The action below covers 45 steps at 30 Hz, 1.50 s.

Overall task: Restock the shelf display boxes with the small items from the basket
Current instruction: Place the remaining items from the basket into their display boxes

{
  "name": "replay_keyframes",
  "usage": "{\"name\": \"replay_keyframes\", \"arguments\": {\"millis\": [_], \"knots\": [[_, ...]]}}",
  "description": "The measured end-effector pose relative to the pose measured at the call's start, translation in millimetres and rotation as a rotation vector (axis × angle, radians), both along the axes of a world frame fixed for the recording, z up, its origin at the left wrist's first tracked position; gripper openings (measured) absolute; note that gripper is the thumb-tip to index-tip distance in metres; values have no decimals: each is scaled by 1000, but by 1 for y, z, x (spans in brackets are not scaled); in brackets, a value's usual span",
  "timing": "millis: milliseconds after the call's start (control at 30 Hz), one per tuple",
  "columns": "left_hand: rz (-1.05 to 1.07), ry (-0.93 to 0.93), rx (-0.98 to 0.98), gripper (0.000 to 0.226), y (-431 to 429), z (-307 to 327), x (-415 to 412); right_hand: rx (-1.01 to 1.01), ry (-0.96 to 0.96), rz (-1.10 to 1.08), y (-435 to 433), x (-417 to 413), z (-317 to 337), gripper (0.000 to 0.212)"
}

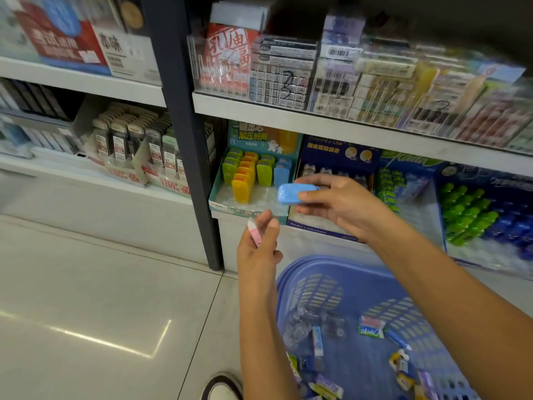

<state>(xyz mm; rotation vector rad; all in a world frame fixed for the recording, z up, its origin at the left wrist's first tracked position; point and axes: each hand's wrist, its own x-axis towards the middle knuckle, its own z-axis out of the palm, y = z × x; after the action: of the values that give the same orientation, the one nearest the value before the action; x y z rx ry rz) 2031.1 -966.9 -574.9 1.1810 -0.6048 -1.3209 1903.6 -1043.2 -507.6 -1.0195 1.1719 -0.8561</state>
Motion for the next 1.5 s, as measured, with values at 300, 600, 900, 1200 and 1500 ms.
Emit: {"name": "replay_keyframes", "arguments": {"millis": [300, 600, 900, 1200, 1500], "knots": [[30, -62, -2, 11, -9, -5, 5, -642, 992, 528, 3, 13, -13, 43], [126, 158, 97, 18, -13, -5, 6, -814, 996, 74, -49, 22, -29, 36], [95, 204, 131, 26, -19, -11, 5, -863, 1109, 73, -62, 25, -53, 24], [88, 507, 67, 55, -20, -16, 9, -894, 1294, 172, -70, 26, -57, 26], [61, 638, 38, 32, -15, -4, 2, -756, 1339, 263, -66, 28, -33, 34]]}}
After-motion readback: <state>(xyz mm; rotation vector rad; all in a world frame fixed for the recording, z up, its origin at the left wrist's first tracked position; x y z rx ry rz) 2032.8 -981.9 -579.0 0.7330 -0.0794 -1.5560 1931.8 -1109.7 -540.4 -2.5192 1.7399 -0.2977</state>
